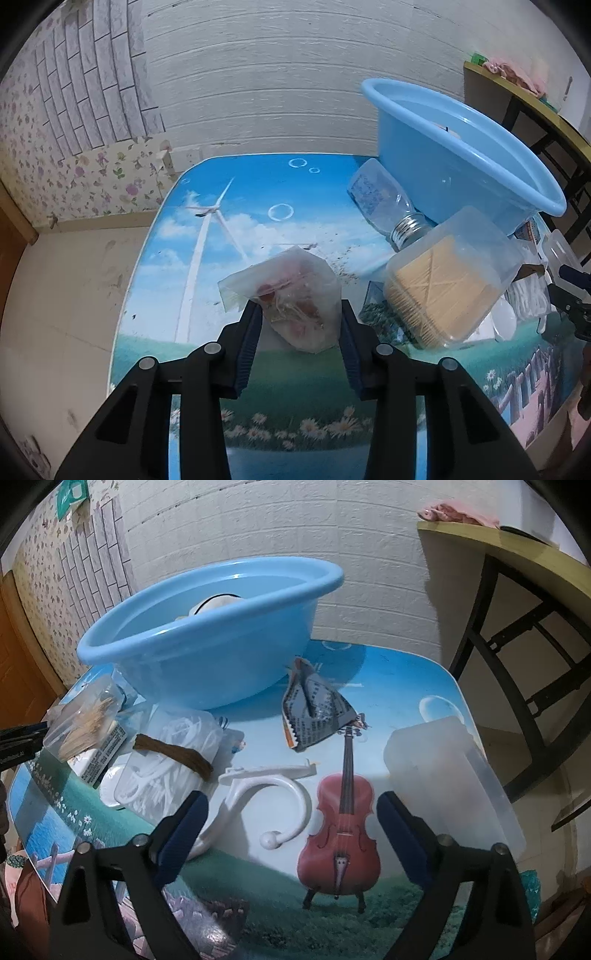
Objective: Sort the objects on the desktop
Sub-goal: 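Lift the red-filled bag with the left gripper while the right gripper grasps the white hook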
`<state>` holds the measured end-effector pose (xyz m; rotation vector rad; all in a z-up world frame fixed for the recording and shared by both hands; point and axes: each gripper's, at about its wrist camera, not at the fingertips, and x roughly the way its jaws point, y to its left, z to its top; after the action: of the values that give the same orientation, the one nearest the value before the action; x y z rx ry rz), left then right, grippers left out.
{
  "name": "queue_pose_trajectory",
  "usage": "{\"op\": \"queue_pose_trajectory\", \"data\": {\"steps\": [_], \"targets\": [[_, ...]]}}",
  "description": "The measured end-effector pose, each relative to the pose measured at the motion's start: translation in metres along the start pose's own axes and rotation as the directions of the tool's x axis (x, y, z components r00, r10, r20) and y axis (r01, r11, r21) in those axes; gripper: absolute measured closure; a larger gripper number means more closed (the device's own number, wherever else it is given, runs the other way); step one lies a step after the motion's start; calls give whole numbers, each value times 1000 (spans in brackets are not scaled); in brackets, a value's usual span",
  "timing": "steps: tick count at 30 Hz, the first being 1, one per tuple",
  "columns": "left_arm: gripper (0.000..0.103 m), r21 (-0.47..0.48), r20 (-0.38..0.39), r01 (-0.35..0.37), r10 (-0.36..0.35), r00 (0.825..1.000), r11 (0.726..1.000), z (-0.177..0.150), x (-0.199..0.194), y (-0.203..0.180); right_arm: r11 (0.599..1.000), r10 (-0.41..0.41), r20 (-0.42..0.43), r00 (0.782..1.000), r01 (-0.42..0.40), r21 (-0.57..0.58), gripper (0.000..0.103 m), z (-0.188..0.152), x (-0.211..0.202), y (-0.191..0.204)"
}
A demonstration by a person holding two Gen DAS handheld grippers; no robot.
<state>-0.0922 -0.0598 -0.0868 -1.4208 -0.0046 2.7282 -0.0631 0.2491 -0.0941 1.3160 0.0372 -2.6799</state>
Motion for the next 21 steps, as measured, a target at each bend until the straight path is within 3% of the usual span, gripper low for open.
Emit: {"op": "queue_pose_trajectory", "data": {"steps": [2, 4, 6, 21], "targets": [[63, -7, 1, -4, 4, 1000, 1000, -3, -4, 0, 1000, 9, -1, 1000, -9, -12, 16, 0, 0, 4], [63, -14, 0, -6, 6, 1000, 1000, -5, -6, 2, 999, 15, -8, 1000, -15, -35, 37, -1, 2, 9], [63, -19, -2, -6, 6, 1000, 1000, -9, -10, 2, 998, 21, -27, 999, -23, -63, 49, -2, 5, 14], [63, 11, 9, 5, -5, 1000, 1000, -27, -33, -9, 997, 43, 1, 999, -43, -61, 53, -14, -22, 9]]}}
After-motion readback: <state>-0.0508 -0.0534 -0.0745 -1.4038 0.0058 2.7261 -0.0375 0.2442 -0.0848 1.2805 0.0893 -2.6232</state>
